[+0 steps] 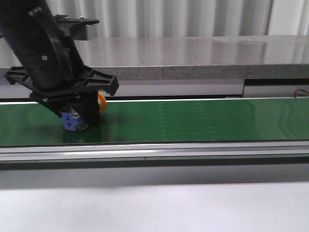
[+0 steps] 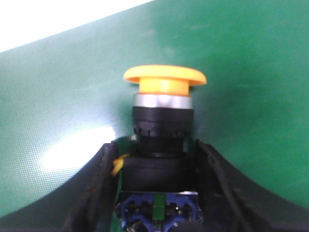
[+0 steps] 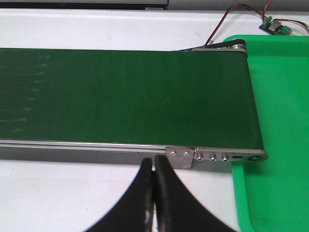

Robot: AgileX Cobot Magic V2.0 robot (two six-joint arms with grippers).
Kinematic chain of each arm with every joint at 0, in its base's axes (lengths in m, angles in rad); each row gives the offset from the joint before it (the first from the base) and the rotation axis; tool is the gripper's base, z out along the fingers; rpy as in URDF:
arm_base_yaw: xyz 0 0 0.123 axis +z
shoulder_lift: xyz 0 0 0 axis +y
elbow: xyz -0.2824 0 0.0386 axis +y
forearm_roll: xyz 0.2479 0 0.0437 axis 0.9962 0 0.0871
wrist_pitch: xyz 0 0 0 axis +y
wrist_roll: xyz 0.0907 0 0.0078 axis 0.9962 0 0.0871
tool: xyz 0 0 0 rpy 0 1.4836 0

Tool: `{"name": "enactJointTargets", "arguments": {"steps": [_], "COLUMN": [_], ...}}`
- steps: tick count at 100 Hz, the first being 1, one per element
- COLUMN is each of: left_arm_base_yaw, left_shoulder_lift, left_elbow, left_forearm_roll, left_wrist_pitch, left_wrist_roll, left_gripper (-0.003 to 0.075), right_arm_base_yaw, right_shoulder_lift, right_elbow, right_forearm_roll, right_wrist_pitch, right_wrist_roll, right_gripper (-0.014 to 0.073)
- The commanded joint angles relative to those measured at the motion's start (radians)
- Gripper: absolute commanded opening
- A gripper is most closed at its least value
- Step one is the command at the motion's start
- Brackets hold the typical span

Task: Move button from right to left
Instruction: 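Lift the button with the left gripper and carry it over the blue tray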

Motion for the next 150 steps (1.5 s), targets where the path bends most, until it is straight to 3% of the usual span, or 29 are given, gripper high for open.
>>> {"name": "enactJointTargets", "arguments": {"steps": [1, 27, 44, 63, 102, 120, 150], "left_arm_base_yaw": [0.003, 0.096, 0.277, 0.483, 0.817, 0.873, 0.873], "left_shoulder_lift": [-0.093, -0.267, -0.362, -0.383, -0.361, -0.320, -0.248], "left_elbow": [-0.028, -0.024, -0.022, -0.020, 0.057, 0.057, 0.057], "left_forearm_roll": [0.021, 0.103, 0.111, 0.109, 0.073, 0.073, 0.066], "left_wrist_pitch": [-0.018, 0.128, 0.156, 0.223, 0.118, 0.107, 0.072], "left_wrist_roll": [-0.011, -0.011, 0.035, 0.177, 0.208, 0.208, 0.208], "left_gripper": [-0.0020, -0.0020, -0.0020, -0.0020, -0.0020, -0.0020, -0.0020], "right_arm_base_yaw": [0.001, 0.001, 0.001, 0.001, 0.001, 0.001, 0.001], "right_shoulder_lift": [0.000, 0.000, 0.000, 0.000, 0.000, 0.000, 0.000], "right_elbow": [-0.026, -0.026, -0.026, -0.026, -0.026, -0.026, -0.026], "right_forearm_roll": [-0.004, -0.004, -0.004, -0.004, -0.004, -0.004, -0.004], "right_wrist_pitch": [-0.074, -0.074, -0.074, -0.074, -0.074, -0.074, -0.074], "right_wrist_roll": [-0.008, -0.008, -0.008, -0.008, -0.008, -0.008, -0.008], "right_gripper": [-0.0067, -0.0067, -0.0067, -0.0067, -0.0067, -0.0067, -0.0067]}}
